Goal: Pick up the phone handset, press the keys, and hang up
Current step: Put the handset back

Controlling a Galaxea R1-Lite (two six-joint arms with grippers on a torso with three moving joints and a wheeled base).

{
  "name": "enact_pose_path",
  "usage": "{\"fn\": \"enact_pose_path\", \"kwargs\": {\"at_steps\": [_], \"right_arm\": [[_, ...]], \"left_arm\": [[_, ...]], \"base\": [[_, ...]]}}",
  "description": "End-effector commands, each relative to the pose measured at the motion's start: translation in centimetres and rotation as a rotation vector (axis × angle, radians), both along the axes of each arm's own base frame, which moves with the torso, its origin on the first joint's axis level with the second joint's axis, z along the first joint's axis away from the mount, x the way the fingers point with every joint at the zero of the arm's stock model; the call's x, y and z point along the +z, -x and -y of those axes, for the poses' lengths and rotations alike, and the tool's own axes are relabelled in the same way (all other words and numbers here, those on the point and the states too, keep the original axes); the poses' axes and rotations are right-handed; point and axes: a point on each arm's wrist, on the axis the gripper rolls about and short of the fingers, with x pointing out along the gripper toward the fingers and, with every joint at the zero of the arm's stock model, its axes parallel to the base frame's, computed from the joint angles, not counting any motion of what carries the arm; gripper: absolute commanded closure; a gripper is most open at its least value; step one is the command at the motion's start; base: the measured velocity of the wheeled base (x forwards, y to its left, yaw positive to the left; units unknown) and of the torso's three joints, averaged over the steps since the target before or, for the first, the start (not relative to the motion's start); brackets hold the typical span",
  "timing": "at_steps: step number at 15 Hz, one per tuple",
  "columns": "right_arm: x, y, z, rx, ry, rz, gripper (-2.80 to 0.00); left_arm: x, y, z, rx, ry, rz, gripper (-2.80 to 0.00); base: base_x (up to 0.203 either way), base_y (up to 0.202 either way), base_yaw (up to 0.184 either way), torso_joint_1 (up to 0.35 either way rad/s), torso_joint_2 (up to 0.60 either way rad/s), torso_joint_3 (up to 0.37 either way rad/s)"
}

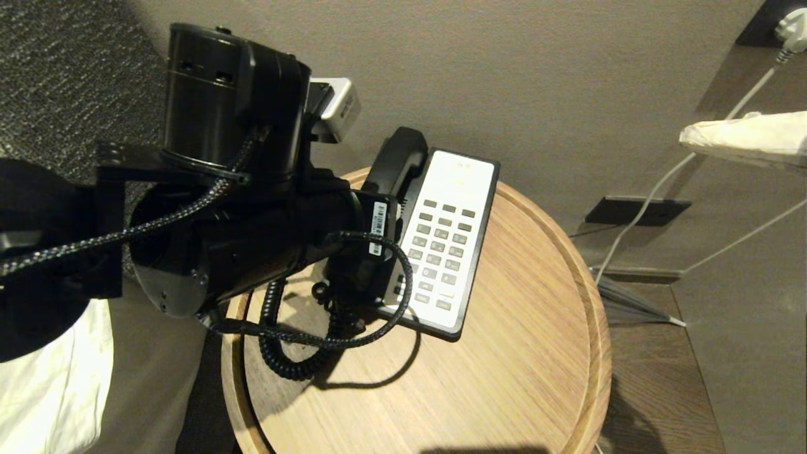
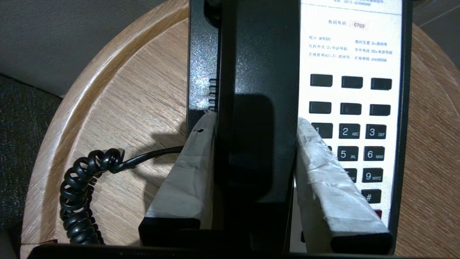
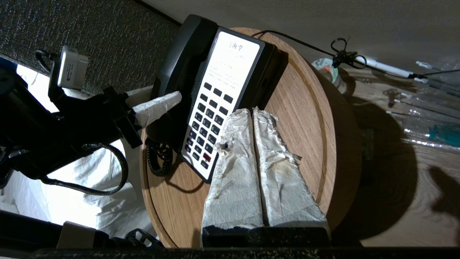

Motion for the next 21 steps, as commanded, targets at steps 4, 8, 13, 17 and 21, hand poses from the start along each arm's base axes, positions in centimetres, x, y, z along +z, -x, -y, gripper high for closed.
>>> {"fn": "enact_pose_path", "kwargs": {"at_steps": [4, 8, 13, 17, 21], "right_arm": [[-0.4, 0.4, 0.3, 0.002, -0.003, -0.009, 0.00], [-0.7, 0.5, 0.3, 0.003, 0.001, -0.015, 0.00], [-1.0, 0.5, 0.3, 0.002, 0.004, -0.020, 0.00], [-1.1, 0.6, 0.4, 0.002, 0.005, -0.021, 0.00], [-1.1, 0.8, 0.5, 0.002, 0.004, -0.019, 0.00]], "left_arm": [[-0.3, -0.7, 0.3, 0.016, -0.003, -0.012, 0.00], [0.4, -1.2, 0.6, 0.032, 0.032, -0.024, 0.00], [0.3, -1.1, 0.4, 0.058, 0.062, -0.081, 0.00], [-0.5, -1.1, 0.4, 0.054, 0.043, -0.101, 0.00], [-0.7, -1.8, 0.2, 0.085, 0.038, -0.100, 0.00]], "base": [[0.000, 0.000, 0.000, 0.000, 0.00, 0.000], [0.000, 0.000, 0.000, 0.000, 0.00, 0.000], [0.000, 0.000, 0.000, 0.000, 0.00, 0.000], [0.000, 0.000, 0.000, 0.000, 0.00, 0.000], [0.000, 0.000, 0.000, 0.000, 0.00, 0.000]]}}
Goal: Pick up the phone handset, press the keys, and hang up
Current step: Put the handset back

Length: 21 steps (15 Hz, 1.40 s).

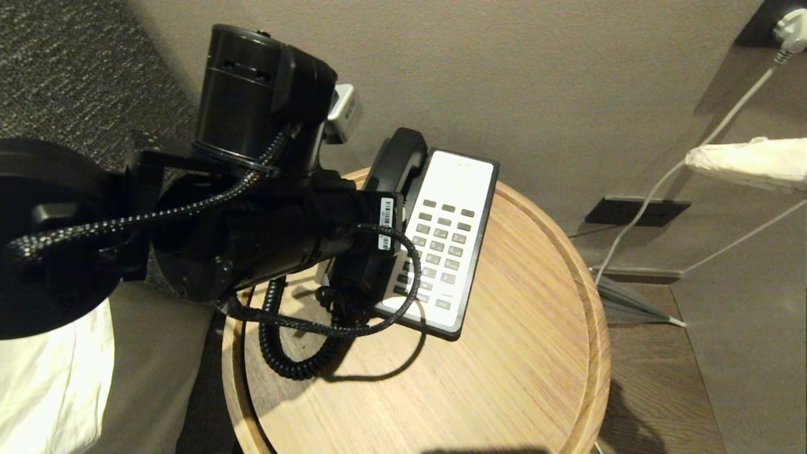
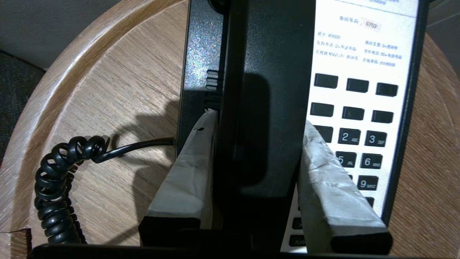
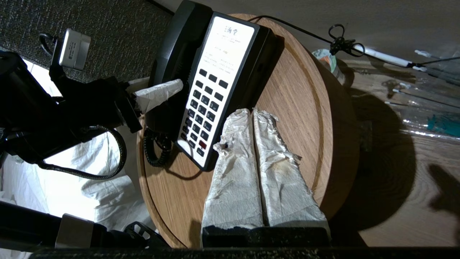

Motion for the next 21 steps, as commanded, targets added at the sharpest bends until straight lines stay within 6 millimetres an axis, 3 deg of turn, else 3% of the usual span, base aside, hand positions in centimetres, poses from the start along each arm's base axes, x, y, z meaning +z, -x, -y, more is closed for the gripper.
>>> {"fn": "enact_pose_path", "kwargs": {"at_steps": [1, 7, 8, 21], "right_arm": [[0.0, 0.1, 0.1, 0.001, -0.002, -0.003, 0.00], [-0.1, 0.3, 0.2, 0.001, -0.001, -0.003, 0.00], [-0.2, 0.4, 0.2, 0.001, -0.001, -0.004, 0.00], [-1.6, 0.4, 0.2, 0.003, 0.022, -0.038, 0.00]], "left_arm": [[-0.2, -0.6, -0.1, 0.028, -0.014, -0.003, 0.00], [-0.6, -0.7, -0.1, 0.025, -0.029, -0.011, 0.00], [-0.5, -0.7, 0.0, 0.026, -0.027, -0.006, -2.80], [3.0, -0.4, -0.1, 0.015, 0.051, 0.086, -2.80]], "base": [[0.000, 0.000, 0.000, 0.000, 0.00, 0.000], [0.000, 0.000, 0.000, 0.000, 0.00, 0.000], [0.000, 0.000, 0.000, 0.000, 0.00, 0.000], [0.000, 0.000, 0.000, 0.000, 0.00, 0.000]]}}
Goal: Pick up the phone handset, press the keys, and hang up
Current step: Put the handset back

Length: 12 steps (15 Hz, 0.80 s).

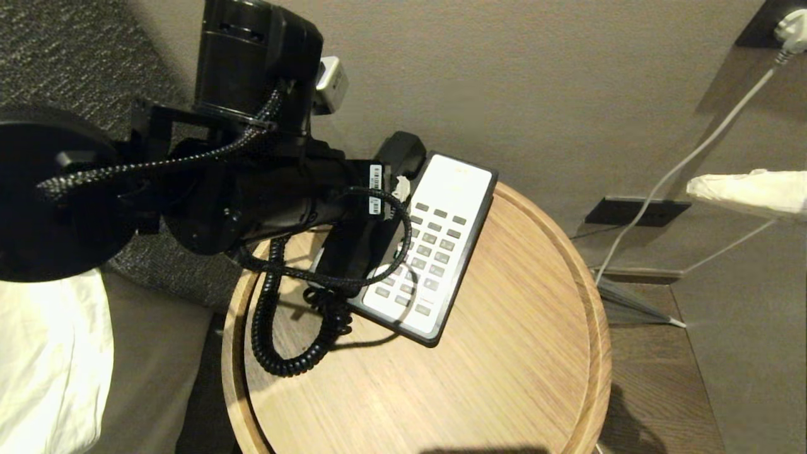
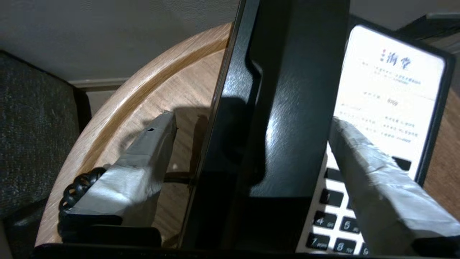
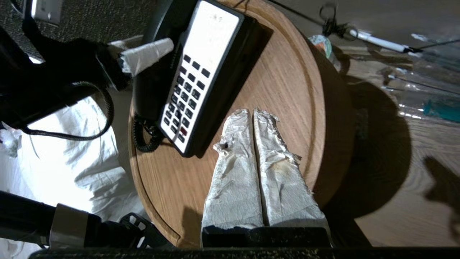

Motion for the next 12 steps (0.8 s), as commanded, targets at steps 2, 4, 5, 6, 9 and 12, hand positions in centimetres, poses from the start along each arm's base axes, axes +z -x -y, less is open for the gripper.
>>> {"fn": "enact_pose_path", "kwargs": {"at_steps": [2, 4, 5, 6, 9, 12], "right_arm": [[-0.4, -0.1, -0.1, 0.001, 0.006, -0.016, 0.00], [-0.7, -0.2, -0.1, 0.002, 0.013, -0.025, 0.00], [-0.8, -0.2, -0.1, 0.002, 0.013, -0.026, 0.00], [-0.8, -0.2, -0.2, 0.002, 0.015, -0.028, 0.00], [-0.8, -0.5, -0.3, 0.002, 0.016, -0.030, 0.00], [-0.7, -0.8, -0.5, 0.005, 0.020, -0.032, 0.00]], "left_arm": [[1.1, 0.4, -0.4, -0.001, 0.028, 0.025, -2.80], [1.5, 0.8, -0.6, -0.007, 0.038, 0.032, -2.80], [1.7, 1.2, -0.6, -0.016, 0.043, 0.034, -2.80], [1.7, 1.5, -0.7, -0.020, 0.046, 0.033, -2.80], [2.4, 2.0, -1.4, -0.015, 0.067, 0.049, -2.80], [2.7, 3.1, -2.9, -0.002, 0.084, 0.052, -2.80]], "base": [[0.000, 0.000, 0.000, 0.000, 0.00, 0.000], [0.000, 0.000, 0.000, 0.000, 0.00, 0.000], [0.000, 0.000, 0.000, 0.000, 0.00, 0.000], [0.000, 0.000, 0.000, 0.000, 0.00, 0.000], [0.000, 0.000, 0.000, 0.000, 0.00, 0.000], [0.000, 0.000, 0.000, 0.000, 0.00, 0.000]]}}
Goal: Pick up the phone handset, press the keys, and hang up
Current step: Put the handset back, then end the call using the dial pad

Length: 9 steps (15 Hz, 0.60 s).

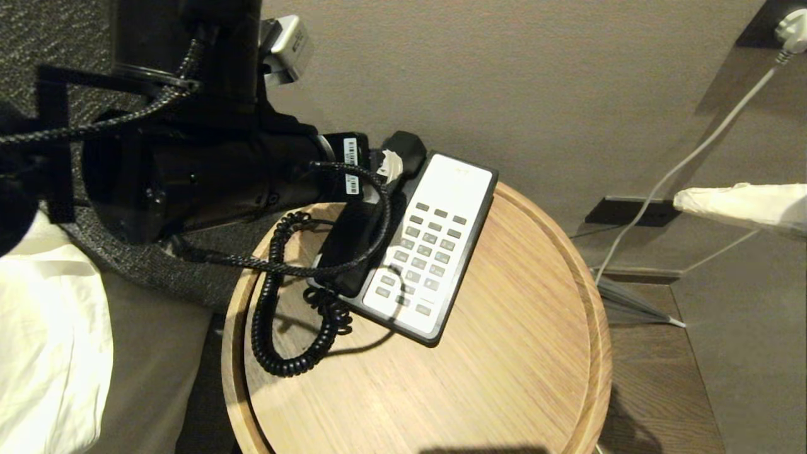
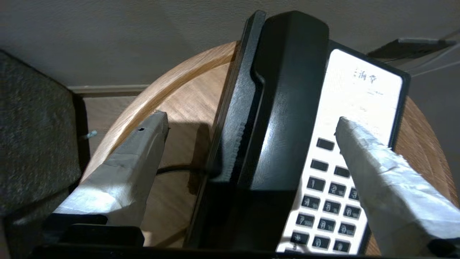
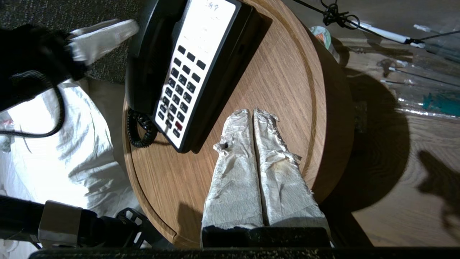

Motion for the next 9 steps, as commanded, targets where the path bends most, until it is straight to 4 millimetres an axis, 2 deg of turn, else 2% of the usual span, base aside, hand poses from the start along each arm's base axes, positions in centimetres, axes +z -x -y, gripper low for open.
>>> {"fn": "enact_pose_path", "kwargs": {"at_steps": [1, 4, 9], "right_arm": [[-0.1, -0.4, -0.3, 0.004, 0.006, -0.010, 0.00], [0.2, -1.3, -1.2, 0.045, 0.008, -0.021, 0.00], [0.9, -4.3, -5.7, 0.212, 0.007, -0.066, 0.00]], "left_arm": [[0.9, 1.6, -1.9, 0.010, 0.036, 0.021, 0.00], [2.2, 3.9, -4.2, 0.006, 0.101, 0.058, 0.00], [4.1, 8.5, -8.8, -0.028, 0.207, 0.146, 0.00]], "base": [[0.000, 0.000, 0.000, 0.000, 0.00, 0.000], [0.000, 0.000, 0.000, 0.000, 0.00, 0.000], [0.000, 0.000, 0.000, 0.000, 0.00, 0.000]]}}
